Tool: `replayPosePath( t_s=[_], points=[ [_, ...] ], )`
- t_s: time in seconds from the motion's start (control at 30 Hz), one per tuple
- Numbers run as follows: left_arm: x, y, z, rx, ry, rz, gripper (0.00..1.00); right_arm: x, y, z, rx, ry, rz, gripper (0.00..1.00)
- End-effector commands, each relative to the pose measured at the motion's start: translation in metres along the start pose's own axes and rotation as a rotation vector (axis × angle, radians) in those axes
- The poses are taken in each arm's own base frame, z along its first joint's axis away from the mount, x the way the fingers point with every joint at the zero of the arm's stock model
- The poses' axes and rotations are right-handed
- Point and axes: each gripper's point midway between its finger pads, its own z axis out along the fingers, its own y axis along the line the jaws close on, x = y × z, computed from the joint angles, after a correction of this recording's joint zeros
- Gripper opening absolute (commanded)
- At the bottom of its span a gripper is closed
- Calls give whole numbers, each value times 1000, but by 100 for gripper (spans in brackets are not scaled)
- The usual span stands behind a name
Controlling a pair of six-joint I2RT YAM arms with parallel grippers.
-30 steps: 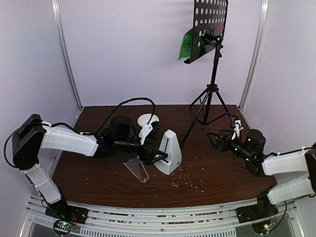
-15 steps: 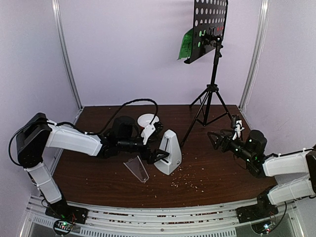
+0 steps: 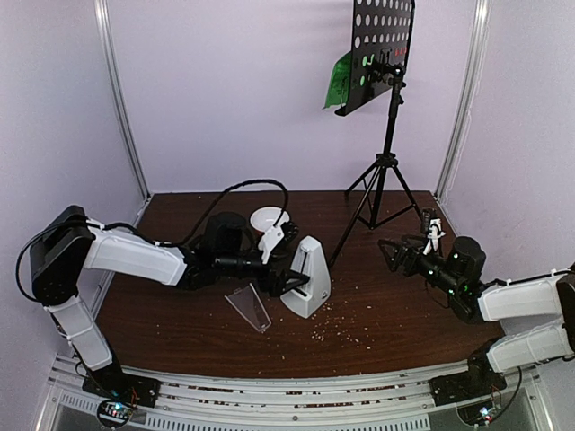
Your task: Pack up the instrument practice props
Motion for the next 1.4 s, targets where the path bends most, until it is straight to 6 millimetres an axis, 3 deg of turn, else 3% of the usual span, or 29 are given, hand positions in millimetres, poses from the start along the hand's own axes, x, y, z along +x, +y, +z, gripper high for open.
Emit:
replayPosePath(
  t_s=[0.0, 0.2, 0.47, 0.73, 0.93, 1.37],
  points=[
    [-14, -17, 2, 24, -55, 17, 83, -5, -2, -3, 13, -28, 1, 100],
    [-17, -15, -5, -24, -80, 2, 84, -7, -1, -4, 8, -34, -1, 100],
    [-22, -5, -24, -89, -76, 16, 97, -10, -1, -7, 12, -46, -3, 100],
    [-18, -4, -14, -42, -60, 19, 98, -10, 0, -7, 9, -46, -3, 100],
    [-23, -2, -1, 4, -68, 20, 92, -9, -1, -6, 11, -43, -4, 100],
    [-20, 8, 3, -11, -60, -4, 75, -9, -1, -6, 10, -42, -2, 100]
  ],
)
